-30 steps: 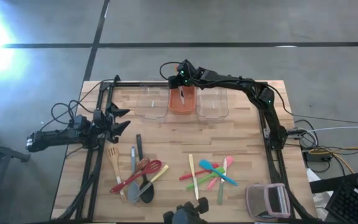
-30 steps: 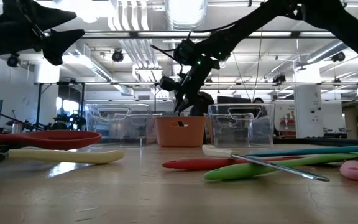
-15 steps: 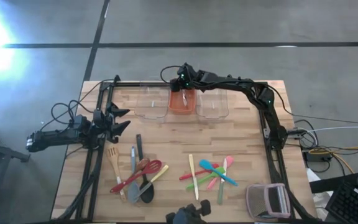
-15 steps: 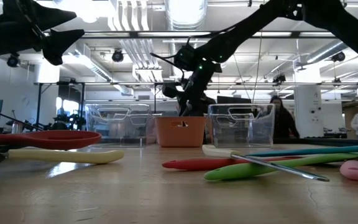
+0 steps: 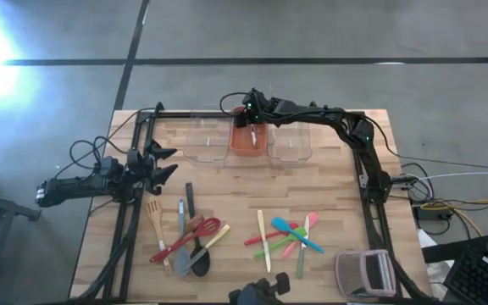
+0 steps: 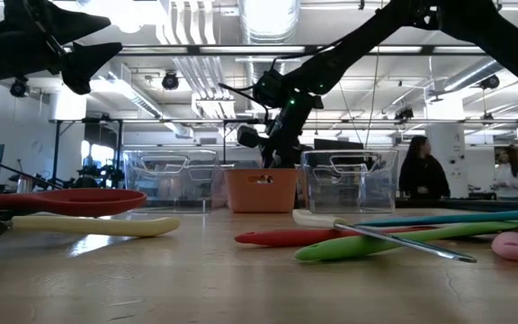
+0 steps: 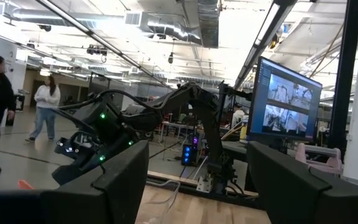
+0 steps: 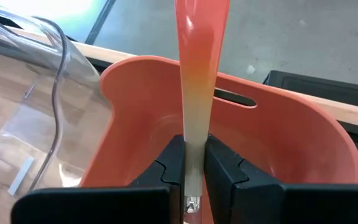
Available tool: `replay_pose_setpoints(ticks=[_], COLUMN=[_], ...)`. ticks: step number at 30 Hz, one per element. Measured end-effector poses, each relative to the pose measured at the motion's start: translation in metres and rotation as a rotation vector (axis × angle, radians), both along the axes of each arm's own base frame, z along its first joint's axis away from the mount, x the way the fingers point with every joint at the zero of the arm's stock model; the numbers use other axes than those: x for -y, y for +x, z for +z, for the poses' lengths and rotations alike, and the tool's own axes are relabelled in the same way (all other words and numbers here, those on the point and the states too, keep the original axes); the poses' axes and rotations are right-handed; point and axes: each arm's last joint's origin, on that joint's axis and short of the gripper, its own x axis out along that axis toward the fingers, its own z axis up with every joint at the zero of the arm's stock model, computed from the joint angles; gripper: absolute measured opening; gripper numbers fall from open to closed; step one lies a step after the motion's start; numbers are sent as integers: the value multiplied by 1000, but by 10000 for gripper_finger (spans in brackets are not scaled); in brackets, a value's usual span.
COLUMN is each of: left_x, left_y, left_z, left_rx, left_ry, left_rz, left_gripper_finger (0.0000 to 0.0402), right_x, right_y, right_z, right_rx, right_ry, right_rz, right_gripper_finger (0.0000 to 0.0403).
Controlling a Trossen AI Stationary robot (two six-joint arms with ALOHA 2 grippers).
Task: Pick & Place Kitchen Items
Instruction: Put the orange table knife into the orange bin, then put the right yellow table knife into the orange bin
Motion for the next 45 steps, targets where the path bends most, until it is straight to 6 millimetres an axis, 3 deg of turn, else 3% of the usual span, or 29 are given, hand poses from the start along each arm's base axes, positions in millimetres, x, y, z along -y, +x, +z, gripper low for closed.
replay_pose_setpoints(ticks=[11, 21, 26, 33, 39, 45], left_x=[0, 0, 0, 0, 0, 0], left_y=[0, 0, 0, 0, 0, 0], left_z=[0, 0, 0, 0, 0, 0], left_rx=[0, 0, 0, -1, -1, -1], left_ry=[0, 0, 0, 2, 3, 2], left_rz=[0, -1, 0, 0, 0, 1], left_gripper_finger=[273, 273, 273, 273, 273, 273], right_x=[0, -2, -7, -30, -66, -110], right_y=[0, -3, -12, -40, -74, -104], right_z=[0, 13, 45, 111, 161, 193], right_rx=[1, 16, 36, 54, 25, -8], right_ry=[-3, -12, -39, -89, -94, -70], right_rz=[3, 26, 51, 162, 225, 304], right_gripper_finger=[113, 146, 144, 126, 112, 102])
